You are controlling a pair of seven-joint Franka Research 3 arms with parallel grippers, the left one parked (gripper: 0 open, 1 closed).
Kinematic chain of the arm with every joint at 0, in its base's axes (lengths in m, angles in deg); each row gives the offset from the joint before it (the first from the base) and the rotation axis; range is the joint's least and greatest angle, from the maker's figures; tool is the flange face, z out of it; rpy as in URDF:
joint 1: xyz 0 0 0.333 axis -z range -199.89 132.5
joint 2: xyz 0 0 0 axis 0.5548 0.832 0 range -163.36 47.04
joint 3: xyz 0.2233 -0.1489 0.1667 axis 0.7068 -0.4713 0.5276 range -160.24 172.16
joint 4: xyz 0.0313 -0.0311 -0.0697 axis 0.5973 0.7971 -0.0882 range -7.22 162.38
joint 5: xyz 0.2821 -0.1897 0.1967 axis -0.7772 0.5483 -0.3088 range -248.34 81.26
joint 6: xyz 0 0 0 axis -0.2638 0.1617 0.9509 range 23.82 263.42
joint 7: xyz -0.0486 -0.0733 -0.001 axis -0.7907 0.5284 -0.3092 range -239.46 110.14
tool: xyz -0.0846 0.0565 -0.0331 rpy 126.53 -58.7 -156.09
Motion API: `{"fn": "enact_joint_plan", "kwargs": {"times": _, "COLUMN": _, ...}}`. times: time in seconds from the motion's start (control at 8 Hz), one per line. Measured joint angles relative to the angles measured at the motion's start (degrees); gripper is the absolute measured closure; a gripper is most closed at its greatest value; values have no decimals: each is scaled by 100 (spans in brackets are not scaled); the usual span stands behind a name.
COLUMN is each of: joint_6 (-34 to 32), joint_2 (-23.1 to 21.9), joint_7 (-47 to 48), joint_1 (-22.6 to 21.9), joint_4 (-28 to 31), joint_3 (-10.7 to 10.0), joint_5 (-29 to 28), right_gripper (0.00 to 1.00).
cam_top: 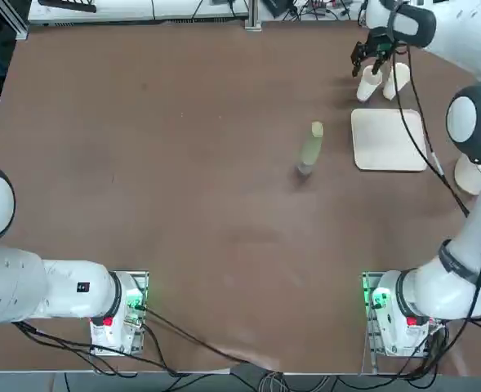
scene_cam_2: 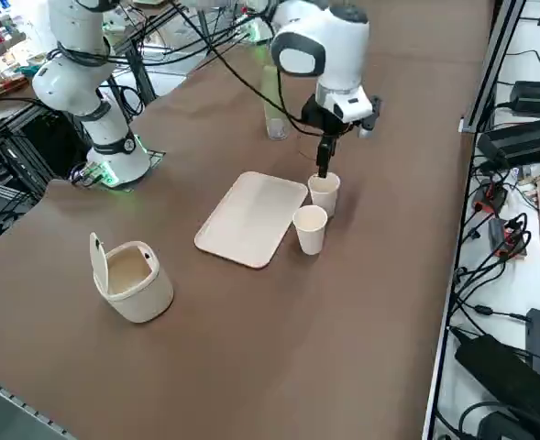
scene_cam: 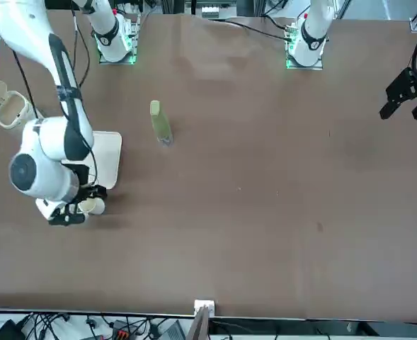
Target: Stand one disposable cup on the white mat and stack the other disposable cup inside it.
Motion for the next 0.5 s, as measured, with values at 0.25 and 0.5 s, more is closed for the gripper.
{"fn": "enact_joint_plan", "kwargs": {"times": 0.25, "joint_6": 13, "joint_2": 92, "joint_7": 16, "joint_1": -1, "joint_4": 24, "joint_3": -16, "joint_5": 2, "right_gripper": 4}}
{"fn": "enact_joint_plan", "kwargs": {"times": 0.5, "joint_6": 116, "joint_2": 161, "joint_7": 19, "joint_1": 1, "joint_4": 51, "joint_3": -60, "joint_5": 3, "right_gripper": 32}}
